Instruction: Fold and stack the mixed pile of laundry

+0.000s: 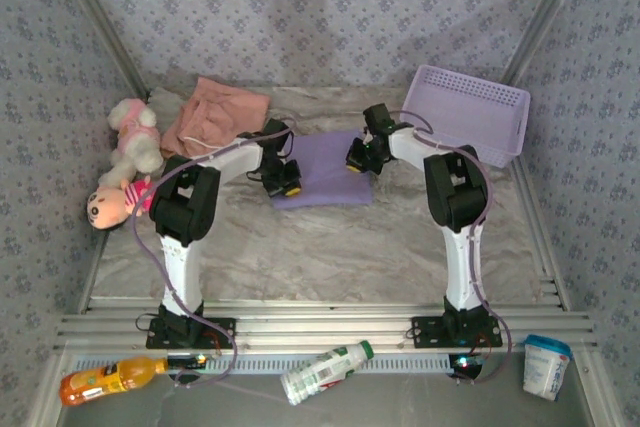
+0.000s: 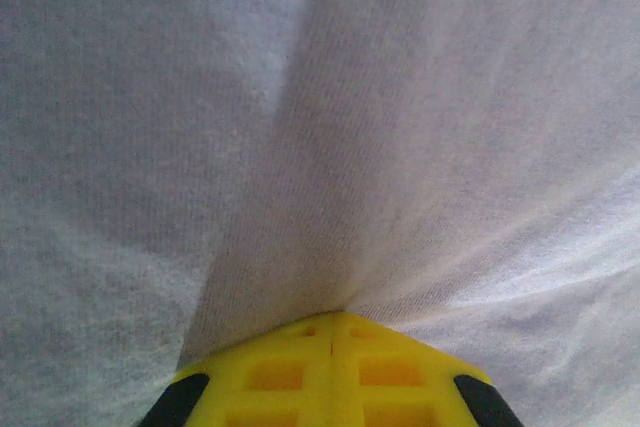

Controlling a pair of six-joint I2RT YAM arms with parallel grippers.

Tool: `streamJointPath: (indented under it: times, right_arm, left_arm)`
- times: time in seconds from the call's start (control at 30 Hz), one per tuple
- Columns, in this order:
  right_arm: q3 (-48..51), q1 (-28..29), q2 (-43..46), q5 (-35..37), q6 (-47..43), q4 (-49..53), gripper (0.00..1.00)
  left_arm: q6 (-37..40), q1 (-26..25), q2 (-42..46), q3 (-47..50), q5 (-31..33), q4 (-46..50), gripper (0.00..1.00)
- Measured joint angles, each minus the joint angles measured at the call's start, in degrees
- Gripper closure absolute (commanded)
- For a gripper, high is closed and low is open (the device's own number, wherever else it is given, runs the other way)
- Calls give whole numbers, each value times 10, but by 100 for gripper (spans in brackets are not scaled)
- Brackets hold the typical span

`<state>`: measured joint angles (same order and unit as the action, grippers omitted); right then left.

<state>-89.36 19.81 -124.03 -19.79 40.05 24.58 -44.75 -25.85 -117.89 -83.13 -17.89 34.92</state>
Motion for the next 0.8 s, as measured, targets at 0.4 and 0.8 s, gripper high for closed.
streamJointPath:
  times: [0.4,0.8]
  right_arm:
    - [216,130,160,36,47,-15,100]
    - [147,104,210,27,68,33,96]
  left_arm:
    - [123,13,-115,-207,41,100,71]
    - [179,31,-101,-355,4,172,52]
